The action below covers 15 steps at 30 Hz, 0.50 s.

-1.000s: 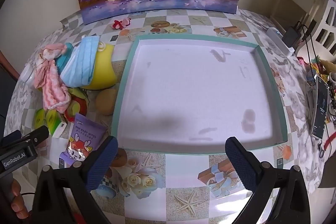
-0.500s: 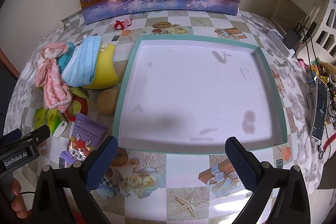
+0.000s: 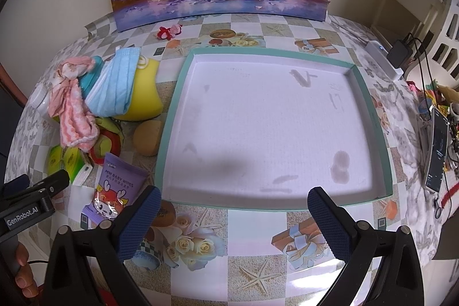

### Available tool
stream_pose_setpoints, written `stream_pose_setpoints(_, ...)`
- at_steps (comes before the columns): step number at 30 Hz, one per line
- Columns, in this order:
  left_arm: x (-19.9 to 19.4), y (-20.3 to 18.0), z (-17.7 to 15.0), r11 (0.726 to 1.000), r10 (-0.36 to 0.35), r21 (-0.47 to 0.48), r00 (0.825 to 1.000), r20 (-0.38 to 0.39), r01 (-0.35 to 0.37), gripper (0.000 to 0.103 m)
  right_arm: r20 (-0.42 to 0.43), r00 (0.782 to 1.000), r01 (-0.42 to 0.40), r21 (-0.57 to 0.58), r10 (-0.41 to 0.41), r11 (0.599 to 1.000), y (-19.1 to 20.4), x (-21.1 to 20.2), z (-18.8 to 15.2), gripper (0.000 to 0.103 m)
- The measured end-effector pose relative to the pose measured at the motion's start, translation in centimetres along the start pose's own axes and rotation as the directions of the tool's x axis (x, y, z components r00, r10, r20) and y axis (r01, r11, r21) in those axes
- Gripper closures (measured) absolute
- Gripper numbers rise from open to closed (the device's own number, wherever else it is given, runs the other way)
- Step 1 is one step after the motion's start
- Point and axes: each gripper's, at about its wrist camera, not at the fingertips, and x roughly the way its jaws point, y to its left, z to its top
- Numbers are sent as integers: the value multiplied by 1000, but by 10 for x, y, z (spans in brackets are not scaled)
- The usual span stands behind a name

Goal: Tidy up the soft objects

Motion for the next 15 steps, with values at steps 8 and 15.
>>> stream_pose_setpoints(8, 1, 1, -1, 1000, 1, 2, 1000, -1, -1, 0, 0, 1000, 0, -2, 0, 1000, 1, 0, 0, 0)
stream_pose_setpoints(15, 1, 0, -1, 1000, 3, 2, 1000, -1, -3, 0, 0, 1000, 1, -3, -1, 1000, 1, 0, 0, 0)
